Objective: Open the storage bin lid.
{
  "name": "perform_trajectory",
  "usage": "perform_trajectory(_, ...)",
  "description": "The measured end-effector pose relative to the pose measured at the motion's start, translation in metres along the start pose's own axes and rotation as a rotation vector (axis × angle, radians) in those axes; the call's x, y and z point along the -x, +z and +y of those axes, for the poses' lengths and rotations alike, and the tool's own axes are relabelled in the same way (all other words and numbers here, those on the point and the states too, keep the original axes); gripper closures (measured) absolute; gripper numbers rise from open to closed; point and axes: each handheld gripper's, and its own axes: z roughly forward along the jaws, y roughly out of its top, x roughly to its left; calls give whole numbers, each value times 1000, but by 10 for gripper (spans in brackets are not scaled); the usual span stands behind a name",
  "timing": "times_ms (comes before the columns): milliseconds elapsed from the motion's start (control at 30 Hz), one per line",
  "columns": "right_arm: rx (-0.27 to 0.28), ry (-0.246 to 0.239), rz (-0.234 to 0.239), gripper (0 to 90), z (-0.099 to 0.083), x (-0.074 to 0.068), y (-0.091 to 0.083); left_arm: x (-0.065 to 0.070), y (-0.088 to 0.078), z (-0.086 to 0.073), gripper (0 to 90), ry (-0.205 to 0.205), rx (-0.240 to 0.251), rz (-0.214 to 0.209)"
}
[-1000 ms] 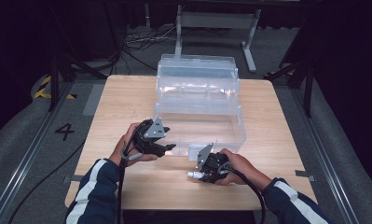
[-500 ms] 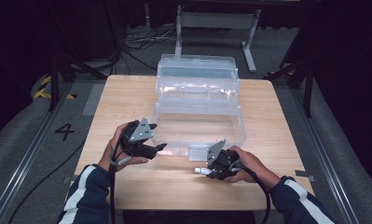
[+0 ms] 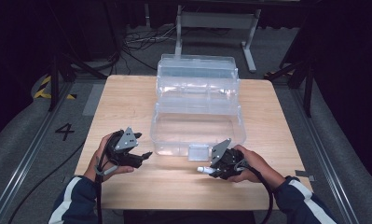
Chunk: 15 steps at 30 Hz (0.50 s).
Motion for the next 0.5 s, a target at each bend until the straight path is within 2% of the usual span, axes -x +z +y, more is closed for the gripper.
perform_trajectory(167, 23, -15, -6, 712, -2, 1, -7, -2, 14, -18, 245, -12, -73, -14)
perform_trajectory(233, 35, -19, -17, 712, -4, 1, -12, -2, 19, -26, 241, -19, -95, -32)
perform_trajectory(500, 55, -17, -23, 712, -7, 3, -23, -6, 24, -45, 230, -67, -101, -80)
